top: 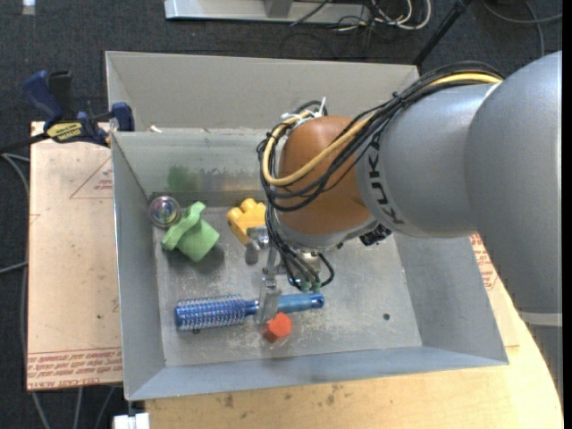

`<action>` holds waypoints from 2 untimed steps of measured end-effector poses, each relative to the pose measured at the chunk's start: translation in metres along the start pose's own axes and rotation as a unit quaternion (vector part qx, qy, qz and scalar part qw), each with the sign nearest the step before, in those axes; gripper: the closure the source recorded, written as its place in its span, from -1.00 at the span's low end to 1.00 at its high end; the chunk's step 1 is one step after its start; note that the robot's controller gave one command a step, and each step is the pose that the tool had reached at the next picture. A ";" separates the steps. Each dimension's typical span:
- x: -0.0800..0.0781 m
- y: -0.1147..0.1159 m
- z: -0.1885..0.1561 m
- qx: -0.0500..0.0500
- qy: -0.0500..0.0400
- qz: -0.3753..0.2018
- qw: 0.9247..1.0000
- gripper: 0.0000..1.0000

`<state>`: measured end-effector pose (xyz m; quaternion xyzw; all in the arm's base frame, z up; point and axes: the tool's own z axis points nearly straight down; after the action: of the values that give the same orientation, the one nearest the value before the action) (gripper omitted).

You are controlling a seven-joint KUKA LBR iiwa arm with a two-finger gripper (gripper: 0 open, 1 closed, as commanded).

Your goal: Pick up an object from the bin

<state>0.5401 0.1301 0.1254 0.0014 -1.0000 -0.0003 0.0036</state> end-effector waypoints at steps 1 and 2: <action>0.040 -0.005 0.060 0.000 0.001 0.005 1.000 -1.00; 0.037 -0.005 0.056 -0.001 -0.003 0.007 1.000 1.00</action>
Offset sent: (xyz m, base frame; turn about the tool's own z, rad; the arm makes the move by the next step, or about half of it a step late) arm -0.0373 -0.0052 -0.0554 0.0122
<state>0.5028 0.1254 0.0698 -0.0052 -1.0000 -0.0009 0.0006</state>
